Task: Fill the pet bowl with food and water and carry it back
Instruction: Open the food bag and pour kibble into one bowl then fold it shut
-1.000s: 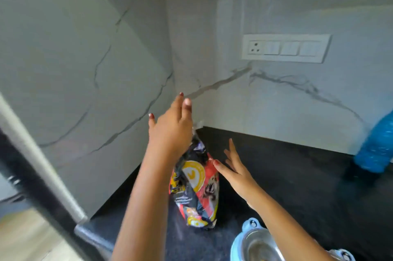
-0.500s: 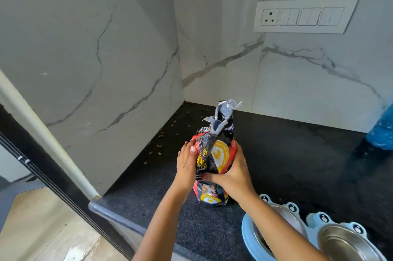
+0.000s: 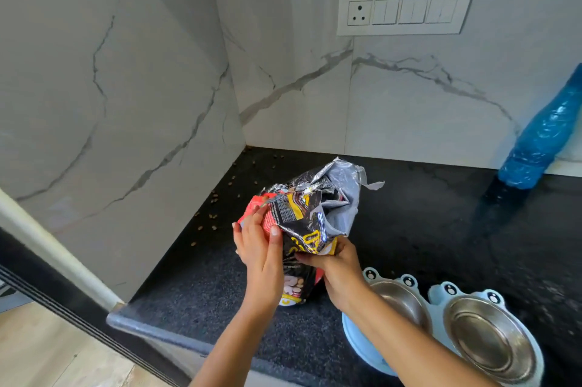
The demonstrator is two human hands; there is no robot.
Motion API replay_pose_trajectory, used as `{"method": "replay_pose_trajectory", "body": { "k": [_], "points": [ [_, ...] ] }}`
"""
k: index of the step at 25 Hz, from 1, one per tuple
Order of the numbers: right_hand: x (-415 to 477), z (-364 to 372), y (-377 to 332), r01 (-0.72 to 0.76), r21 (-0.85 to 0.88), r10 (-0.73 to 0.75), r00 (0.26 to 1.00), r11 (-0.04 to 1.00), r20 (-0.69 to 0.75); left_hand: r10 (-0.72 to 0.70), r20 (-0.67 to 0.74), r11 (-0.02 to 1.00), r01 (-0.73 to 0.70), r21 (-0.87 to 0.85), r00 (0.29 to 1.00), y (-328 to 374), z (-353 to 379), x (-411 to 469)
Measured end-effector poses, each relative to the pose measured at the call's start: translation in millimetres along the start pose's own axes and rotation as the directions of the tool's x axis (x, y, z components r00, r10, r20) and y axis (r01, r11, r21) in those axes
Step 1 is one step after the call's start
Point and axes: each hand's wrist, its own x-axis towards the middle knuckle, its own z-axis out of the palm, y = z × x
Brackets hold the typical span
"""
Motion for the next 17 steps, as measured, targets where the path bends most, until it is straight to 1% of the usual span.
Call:
{"method": "replay_pose_trajectory", "body": {
  "k": [2,3,5,7,10,11,13,16,17],
  "points": [
    [-1,10,7,-0.024,0.111,0.017,0.998,0.994,0.065,0.090,0.011,0.986,-0.090,0.141,0.996,-4,-13,4],
    [-1,12,11,-0.039,0.132,0.026,0.995,0.990,0.094,0.122,0.040,0.971,-0.127,0.203,0.992,-6,-20,6],
    [-5,12,20,-0.085,0.148,0.064,0.987,0.985,0.145,0.188,0.134,0.939,-0.218,0.265,0.973,-13,-33,3],
    [-9,7,25,-0.125,0.088,0.108,0.977,0.988,0.181,0.241,0.214,0.910,-0.297,0.288,0.947,-20,-49,-5],
    [-16,-1,22,-0.108,-0.102,0.129,0.967,0.989,0.220,0.252,0.342,0.896,-0.352,0.270,0.905,-23,-67,-13],
    [-16,-2,19,-0.128,-0.154,0.156,0.971,0.980,0.182,0.260,0.385,0.884,-0.378,0.273,0.885,-20,-69,-15],
    [-13,-3,16,-0.176,-0.187,0.191,0.979,0.966,0.065,0.221,0.477,0.868,-0.395,0.301,0.850,-8,-73,-9],
    [-11,-2,15,-0.141,-0.202,0.150,0.988,0.969,0.032,-0.002,0.583,0.887,-0.268,0.377,0.812,10,-76,30],
    [-11,-2,15,-0.148,-0.192,0.155,0.988,0.970,0.025,-0.073,0.601,0.861,-0.254,0.441,0.796,15,-76,50]
  ]
}}
